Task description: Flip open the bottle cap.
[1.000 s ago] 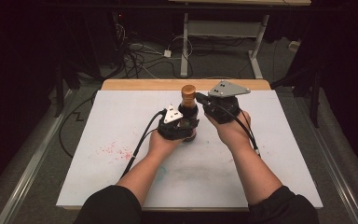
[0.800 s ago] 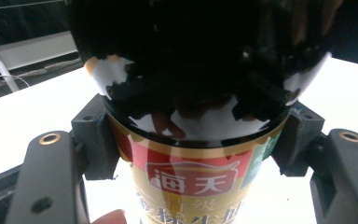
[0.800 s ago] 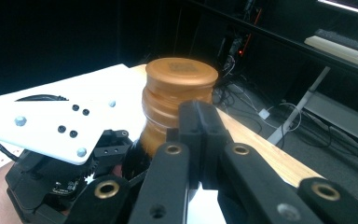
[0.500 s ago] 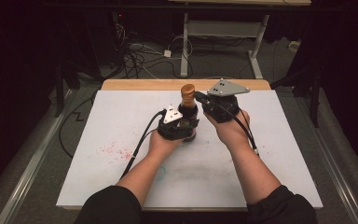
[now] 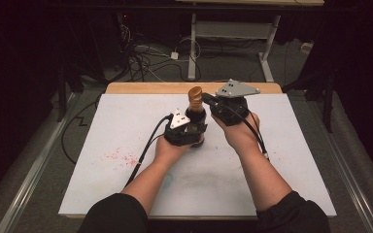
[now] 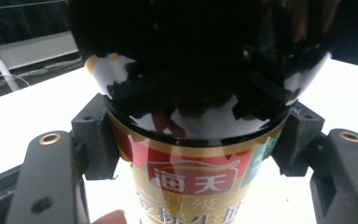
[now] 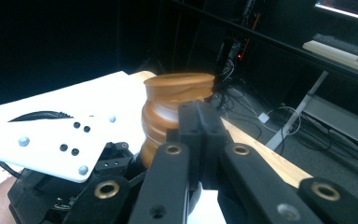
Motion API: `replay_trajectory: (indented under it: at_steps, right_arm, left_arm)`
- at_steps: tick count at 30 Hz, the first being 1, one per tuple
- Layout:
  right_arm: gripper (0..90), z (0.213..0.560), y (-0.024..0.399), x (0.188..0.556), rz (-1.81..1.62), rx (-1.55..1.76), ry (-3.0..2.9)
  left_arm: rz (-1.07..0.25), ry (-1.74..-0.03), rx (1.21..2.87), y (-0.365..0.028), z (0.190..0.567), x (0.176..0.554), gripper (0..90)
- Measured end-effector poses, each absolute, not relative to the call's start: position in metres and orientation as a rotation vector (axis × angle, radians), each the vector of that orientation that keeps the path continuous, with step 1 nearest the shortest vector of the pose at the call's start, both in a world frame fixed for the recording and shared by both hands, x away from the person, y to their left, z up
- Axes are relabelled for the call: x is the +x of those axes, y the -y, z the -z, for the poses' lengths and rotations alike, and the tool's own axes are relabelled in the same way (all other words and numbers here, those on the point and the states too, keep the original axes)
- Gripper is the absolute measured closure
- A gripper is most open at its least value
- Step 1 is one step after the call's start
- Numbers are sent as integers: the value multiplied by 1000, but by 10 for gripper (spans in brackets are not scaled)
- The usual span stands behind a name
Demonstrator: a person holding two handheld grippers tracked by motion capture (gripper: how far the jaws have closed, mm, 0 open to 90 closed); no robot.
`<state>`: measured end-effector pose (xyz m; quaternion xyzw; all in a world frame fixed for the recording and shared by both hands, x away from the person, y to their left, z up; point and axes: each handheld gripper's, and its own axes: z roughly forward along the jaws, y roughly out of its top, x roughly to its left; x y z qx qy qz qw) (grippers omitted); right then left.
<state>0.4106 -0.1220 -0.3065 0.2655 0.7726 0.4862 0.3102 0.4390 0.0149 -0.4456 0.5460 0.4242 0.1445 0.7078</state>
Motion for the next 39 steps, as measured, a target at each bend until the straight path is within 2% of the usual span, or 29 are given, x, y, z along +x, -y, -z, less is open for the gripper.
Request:
replay_trajectory:
  at_steps: [28,35,39]
  right_arm:
    - [900,294,108,419,-1285,683,-2021]
    - [900,287,79,417,-1309,609,-2050]
    - [900,286,76,416,-1326,596,-2052]
  left_arm:
    - [-320,-940,1207,-15,446,437,288]
    - [-322,-936,1208,-15,446,437,288]
    - [-321,-935,1207,-15,446,437,288]
